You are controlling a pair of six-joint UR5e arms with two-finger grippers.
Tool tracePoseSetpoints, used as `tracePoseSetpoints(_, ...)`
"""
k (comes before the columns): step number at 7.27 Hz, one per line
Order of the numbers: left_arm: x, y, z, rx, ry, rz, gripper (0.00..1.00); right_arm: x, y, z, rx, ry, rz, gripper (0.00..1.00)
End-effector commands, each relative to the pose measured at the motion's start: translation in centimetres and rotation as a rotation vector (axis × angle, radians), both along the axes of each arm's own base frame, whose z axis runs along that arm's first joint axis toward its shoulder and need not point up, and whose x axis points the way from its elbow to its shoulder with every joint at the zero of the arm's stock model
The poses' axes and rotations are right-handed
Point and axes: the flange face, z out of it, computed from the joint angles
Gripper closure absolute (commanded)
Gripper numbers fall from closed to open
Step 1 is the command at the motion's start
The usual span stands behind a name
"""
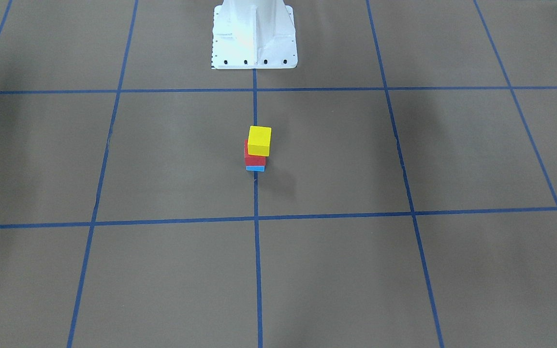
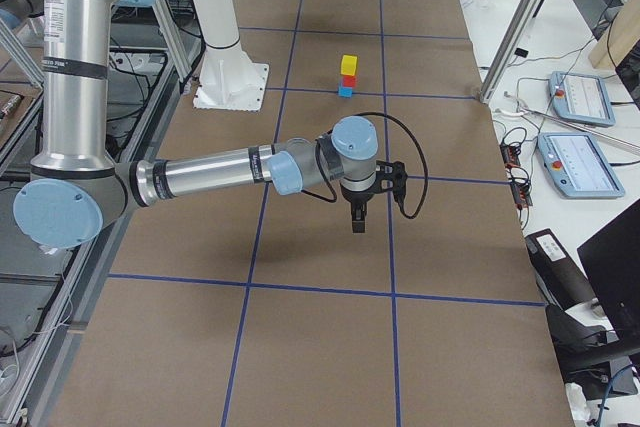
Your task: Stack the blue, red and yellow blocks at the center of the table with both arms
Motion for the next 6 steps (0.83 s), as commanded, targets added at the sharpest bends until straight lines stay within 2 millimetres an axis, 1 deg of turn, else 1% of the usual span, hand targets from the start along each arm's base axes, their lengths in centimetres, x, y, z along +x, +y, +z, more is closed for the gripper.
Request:
tracePoseSetpoints(1,-0.6,0.0,1.2,-0.04,0.039,-0.035,0.0,-0.6,-1.8,-0.1,0.004,0.003,-0.007,0.0)
tracePoseSetpoints(3,-0.6,0.1,1.1,-0.04,0.039,-0.038,0.0,-0.2,-1.8,-0.4,0.01,-0.003,0.0,0.0)
tracePoseSetpoints(4,-0.5,-0.2,0.3,-0.043,0.041,-0.054,0.0,0.1,-1.7,-0.1,0.009,-0.004,-0.001,0.0)
tracePoseSetpoints(5,-0.2,-0.3,0.1,-0.057,0.045,-0.068,0.0,0.2,-1.7,0.2,0.023,0.001,-0.016,0.0)
tracePoseSetpoints(6,-0.2,-0.5,-0.7,-0.044,0.046,-0.07,0.0,1.1,-1.6,0.7,0.005,0.017,-0.028,0.0)
